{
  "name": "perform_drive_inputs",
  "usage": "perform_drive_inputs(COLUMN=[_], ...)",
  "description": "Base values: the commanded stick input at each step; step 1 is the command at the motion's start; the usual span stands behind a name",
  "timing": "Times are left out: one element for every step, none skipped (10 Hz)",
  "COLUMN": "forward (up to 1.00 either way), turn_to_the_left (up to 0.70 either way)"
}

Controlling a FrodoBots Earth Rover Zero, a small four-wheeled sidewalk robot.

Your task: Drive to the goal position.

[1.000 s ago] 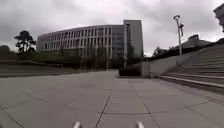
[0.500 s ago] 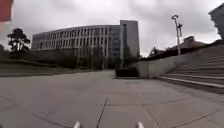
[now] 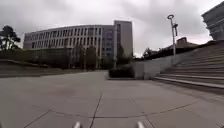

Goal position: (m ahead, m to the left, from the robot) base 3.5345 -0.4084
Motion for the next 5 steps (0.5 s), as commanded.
perform_drive_inputs(forward=[0.90, 0.92, 0.93, 0.93, 0.94], turn_to_the_left=[0.00, 0.00, 0.00, 0.00, 0.00])
